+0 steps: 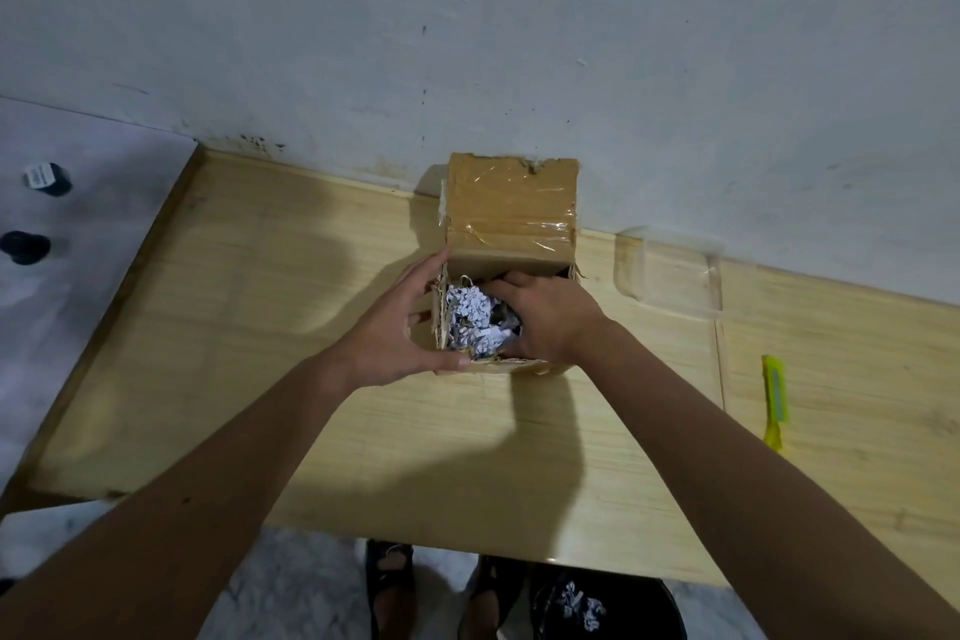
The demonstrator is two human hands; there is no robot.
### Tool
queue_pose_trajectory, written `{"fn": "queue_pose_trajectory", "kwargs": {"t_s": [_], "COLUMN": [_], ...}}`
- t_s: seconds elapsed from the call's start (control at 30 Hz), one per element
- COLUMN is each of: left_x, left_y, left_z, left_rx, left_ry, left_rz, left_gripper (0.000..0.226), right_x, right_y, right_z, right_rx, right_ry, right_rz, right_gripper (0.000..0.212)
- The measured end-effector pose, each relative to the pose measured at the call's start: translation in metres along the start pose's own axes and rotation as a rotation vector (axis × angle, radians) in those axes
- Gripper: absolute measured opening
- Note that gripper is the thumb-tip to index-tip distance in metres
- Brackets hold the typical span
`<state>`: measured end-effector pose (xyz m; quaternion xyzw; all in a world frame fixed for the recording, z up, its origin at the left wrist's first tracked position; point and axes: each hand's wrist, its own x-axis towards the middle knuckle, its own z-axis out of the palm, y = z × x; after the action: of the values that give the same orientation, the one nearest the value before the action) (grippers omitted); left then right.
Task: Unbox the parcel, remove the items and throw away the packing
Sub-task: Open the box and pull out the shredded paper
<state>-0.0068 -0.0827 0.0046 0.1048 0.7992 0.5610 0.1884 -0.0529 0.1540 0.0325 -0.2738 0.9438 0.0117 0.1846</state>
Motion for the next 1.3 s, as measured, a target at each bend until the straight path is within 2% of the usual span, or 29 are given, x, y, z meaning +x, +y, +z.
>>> {"fn": "queue_pose_trajectory", "kwargs": {"t_s": [0.43,0.87,1.1,1.3], "left_x": [-0.001,0.001,0.015,0.023], "left_y": [0.005,0.015,0.012,0.007], "left_z": [0.002,0.004,0.004,0.004], "left_rx": [-0.018,-0.023,0.037,0.133], "left_ry": [-0.014,0.021,0.006,-0.051], "left_rz": [-0.050,-0.077,-0.053,0.009], "left_gripper": [0.131,0.133,0.133,0.136], "right_x": [0.006,-0.026,-0.060,-0.107], "right_y": [-0.015,0.004,0.026,0.061], "right_z": [0.001,-0.038,-0.047,-0.037], "right_rx": [0.001,0.229,0.323,0.429], "right_ry": [-0.047,0.150,0.229,0.286], "right_rz": [0.085,0.044,0.072,0.188], "right_gripper": [0.067,0.085,0.080,0.074]}}
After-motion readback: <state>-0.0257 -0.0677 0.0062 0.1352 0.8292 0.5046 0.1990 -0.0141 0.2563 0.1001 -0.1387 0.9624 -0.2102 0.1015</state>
